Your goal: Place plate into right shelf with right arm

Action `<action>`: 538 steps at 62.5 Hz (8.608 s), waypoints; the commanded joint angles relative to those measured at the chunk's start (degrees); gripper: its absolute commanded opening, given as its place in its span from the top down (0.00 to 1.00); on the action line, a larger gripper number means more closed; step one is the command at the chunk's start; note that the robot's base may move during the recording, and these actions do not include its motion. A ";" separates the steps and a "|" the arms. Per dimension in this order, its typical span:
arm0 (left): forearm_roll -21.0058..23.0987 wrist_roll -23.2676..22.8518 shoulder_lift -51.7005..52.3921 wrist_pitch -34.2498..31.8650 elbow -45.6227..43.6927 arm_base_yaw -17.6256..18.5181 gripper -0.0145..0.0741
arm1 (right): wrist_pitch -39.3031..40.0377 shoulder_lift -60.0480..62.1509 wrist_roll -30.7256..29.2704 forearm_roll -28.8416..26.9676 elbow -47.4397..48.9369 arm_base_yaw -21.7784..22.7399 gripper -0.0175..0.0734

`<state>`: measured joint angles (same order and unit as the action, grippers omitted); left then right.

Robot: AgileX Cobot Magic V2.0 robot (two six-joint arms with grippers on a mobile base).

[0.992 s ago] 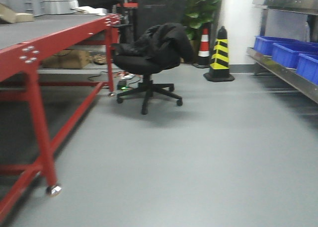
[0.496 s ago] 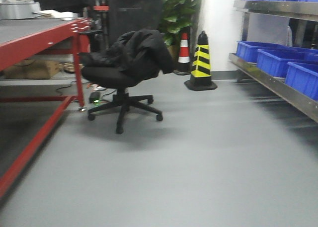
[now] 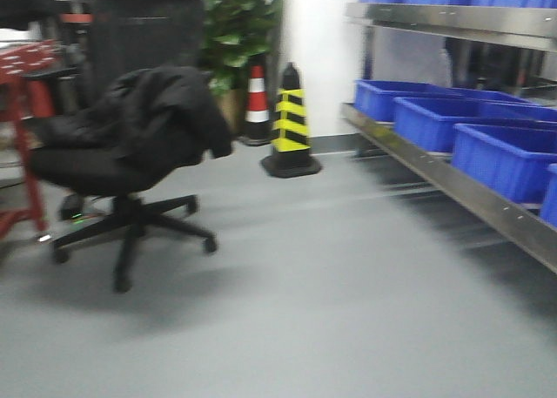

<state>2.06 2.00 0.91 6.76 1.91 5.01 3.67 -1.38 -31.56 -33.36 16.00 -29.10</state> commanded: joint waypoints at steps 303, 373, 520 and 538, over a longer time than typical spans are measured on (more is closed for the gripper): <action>0.33 -0.19 0.37 -4.99 0.46 0.37 0.89 | 3.35 -65.25 -3.90 0.11 47.88 11.02 0.71; 0.33 -0.19 0.37 -4.99 0.46 0.37 0.89 | -18.04 -43.20 -3.85 0.11 47.88 12.92 0.76; 0.33 -0.19 0.37 -4.99 0.46 0.37 0.89 | -2.39 -2.97 41.65 39.52 -8.47 26.91 0.75; 0.33 -0.19 0.37 -4.99 0.46 0.37 0.89 | 4.72 2.71 41.83 35.34 -16.69 26.91 0.75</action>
<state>2.06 2.00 0.91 6.76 1.91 5.01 0.67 0.42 10.13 2.40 -0.58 -2.48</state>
